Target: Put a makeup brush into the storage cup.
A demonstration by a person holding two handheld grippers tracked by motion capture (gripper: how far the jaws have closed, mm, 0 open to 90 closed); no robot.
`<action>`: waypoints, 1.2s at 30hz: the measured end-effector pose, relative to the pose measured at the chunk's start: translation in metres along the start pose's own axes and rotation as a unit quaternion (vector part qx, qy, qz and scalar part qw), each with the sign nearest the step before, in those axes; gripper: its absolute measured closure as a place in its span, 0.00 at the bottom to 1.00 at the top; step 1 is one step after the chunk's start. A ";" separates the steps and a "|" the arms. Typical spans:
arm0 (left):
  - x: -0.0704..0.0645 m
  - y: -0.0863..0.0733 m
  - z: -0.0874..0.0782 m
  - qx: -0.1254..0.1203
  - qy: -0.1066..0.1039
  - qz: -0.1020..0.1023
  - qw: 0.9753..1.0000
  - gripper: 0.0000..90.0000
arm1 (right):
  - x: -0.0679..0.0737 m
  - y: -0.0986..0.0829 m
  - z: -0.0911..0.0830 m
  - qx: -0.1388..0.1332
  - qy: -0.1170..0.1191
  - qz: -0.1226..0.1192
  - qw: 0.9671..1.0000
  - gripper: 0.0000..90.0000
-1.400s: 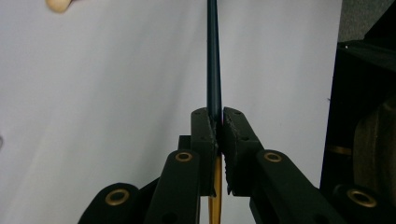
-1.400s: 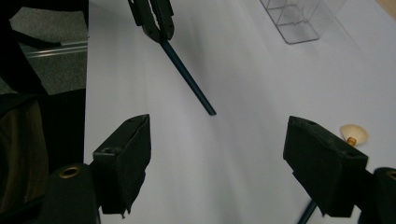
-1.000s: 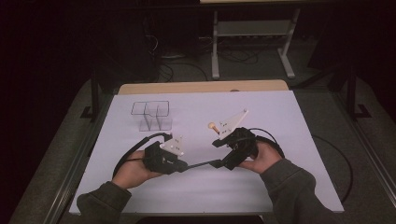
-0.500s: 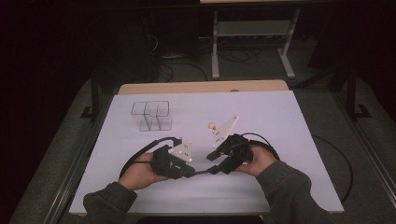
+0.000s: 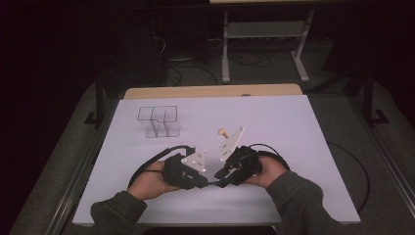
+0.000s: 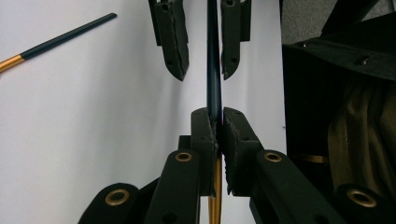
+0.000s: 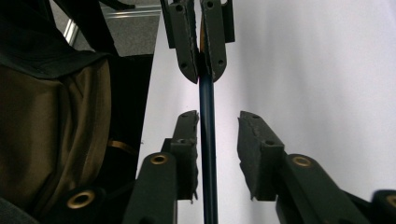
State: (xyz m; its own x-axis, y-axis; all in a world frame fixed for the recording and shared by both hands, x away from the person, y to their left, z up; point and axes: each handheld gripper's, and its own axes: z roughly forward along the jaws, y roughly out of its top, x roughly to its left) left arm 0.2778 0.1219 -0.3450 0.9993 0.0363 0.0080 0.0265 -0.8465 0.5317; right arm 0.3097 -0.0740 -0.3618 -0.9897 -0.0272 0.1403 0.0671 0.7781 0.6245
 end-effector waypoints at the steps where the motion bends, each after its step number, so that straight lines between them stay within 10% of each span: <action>1: 0.000 0.000 0.001 -0.001 0.000 -0.001 1.000 0.93 | 0.000 0.000 0.000 0.001 0.004 -0.006 1.000 0.79; 22: -0.003 0.002 0.003 -0.006 -0.001 0.002 1.000 0.93 | 0.004 -0.003 0.003 0.001 0.016 -0.015 1.000 0.92; 36: -0.001 -0.008 -0.003 -0.013 0.010 -0.029 0.999 0.75 | 0.006 -0.016 -0.005 -0.027 -0.006 -0.007 1.000 0.92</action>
State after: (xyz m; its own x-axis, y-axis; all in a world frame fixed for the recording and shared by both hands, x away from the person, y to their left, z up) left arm 0.2768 0.1305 -0.3472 0.9954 0.0953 -0.0074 0.0835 -0.8291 0.5529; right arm 0.3032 -0.0900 -0.3673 -0.9920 -0.0304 0.1225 0.0595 0.7432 0.6664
